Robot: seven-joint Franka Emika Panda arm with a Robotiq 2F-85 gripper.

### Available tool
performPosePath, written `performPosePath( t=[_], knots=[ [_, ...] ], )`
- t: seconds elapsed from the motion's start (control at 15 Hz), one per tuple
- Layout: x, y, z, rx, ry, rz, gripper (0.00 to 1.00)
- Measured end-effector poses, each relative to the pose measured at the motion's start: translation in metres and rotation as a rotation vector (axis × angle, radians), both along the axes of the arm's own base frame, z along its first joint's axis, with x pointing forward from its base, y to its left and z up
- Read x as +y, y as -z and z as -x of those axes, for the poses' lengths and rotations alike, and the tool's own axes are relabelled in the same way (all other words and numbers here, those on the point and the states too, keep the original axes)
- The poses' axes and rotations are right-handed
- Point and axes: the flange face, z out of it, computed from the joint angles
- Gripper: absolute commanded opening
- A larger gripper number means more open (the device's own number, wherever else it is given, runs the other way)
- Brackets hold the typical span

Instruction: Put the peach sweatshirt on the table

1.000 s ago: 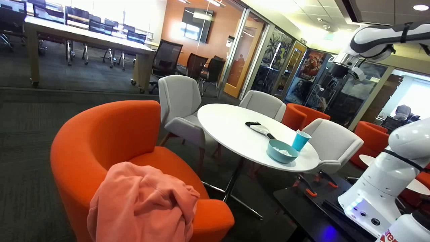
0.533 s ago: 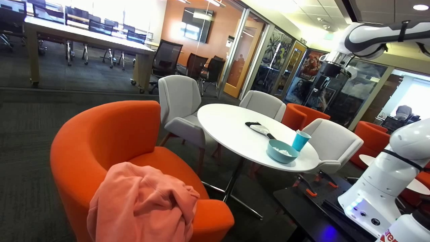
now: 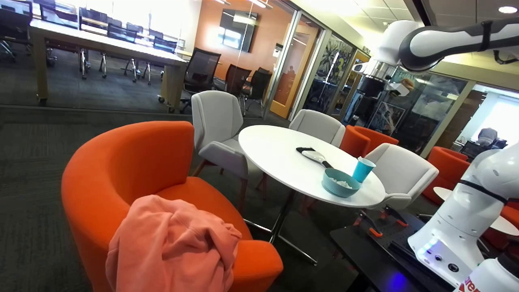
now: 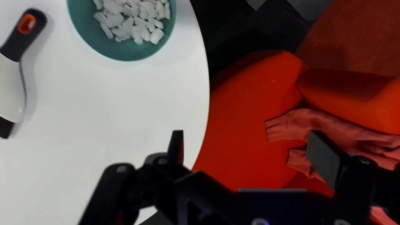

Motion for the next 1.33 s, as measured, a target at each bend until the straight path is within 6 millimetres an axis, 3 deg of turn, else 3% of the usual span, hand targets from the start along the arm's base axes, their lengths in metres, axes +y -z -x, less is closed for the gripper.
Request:
performPosePath(
  t=[0.27, 0.47, 0.53, 1.07, 1.2, 1.33],
  knots=[
    [0.084, 0.030, 0.008, 0.007, -0.105, -0.023, 1.00],
    [0.135, 0.049, 0.010, 0.033, -0.166, -0.059, 1.00],
    [0.142, 0.053, 0.010, 0.042, -0.177, -0.059, 1.00],
    [0.139, 0.053, 0.008, 0.041, -0.170, -0.059, 1.00],
    [0.147, 0.054, 0.011, 0.024, -0.185, -0.068, 1.00],
    [0.171, 0.061, 0.020, -0.015, -0.210, -0.093, 1.00]
  ],
)
